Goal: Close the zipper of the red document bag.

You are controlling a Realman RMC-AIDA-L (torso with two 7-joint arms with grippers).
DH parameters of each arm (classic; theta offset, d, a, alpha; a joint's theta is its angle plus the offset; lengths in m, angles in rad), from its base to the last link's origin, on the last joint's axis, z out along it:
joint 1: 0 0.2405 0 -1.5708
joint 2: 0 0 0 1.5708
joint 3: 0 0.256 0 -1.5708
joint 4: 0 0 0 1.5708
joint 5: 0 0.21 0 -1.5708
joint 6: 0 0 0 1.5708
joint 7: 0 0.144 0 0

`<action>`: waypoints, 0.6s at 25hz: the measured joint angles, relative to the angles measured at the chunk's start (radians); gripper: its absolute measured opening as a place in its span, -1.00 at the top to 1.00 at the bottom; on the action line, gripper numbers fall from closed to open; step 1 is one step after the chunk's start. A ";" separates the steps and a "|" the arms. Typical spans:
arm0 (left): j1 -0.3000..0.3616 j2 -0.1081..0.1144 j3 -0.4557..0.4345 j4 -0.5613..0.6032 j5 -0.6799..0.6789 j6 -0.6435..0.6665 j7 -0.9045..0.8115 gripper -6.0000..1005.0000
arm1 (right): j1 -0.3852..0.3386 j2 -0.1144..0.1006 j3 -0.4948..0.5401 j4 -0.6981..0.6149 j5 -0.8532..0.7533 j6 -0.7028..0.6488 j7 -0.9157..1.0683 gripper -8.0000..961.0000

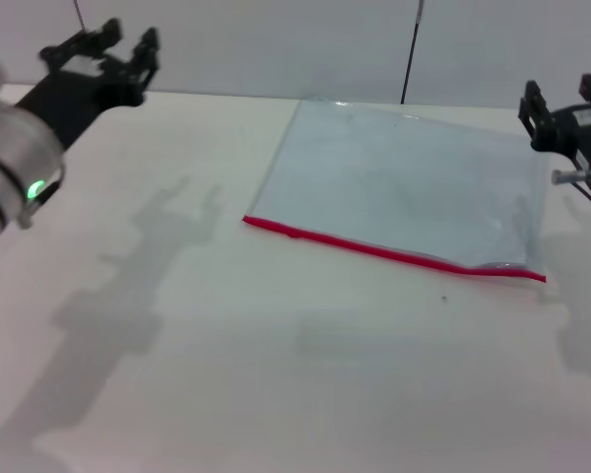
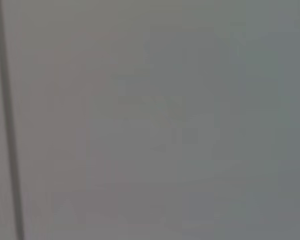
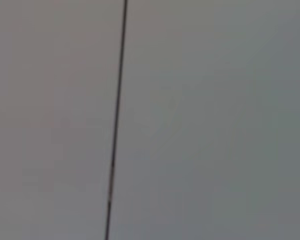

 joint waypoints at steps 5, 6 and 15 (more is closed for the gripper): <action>-0.021 0.000 -0.046 -0.150 -0.050 -0.153 0.078 0.12 | 0.021 0.000 -0.037 0.151 -0.250 0.110 0.389 -0.29; -0.026 0.000 -0.048 -0.174 -0.060 -0.168 0.098 0.12 | 0.021 -0.001 -0.045 0.174 -0.286 0.137 0.452 -0.29; -0.067 -0.002 -0.049 -0.300 -0.111 -0.265 0.159 0.12 | 0.040 0.004 -0.100 0.276 -0.365 0.270 0.598 -0.29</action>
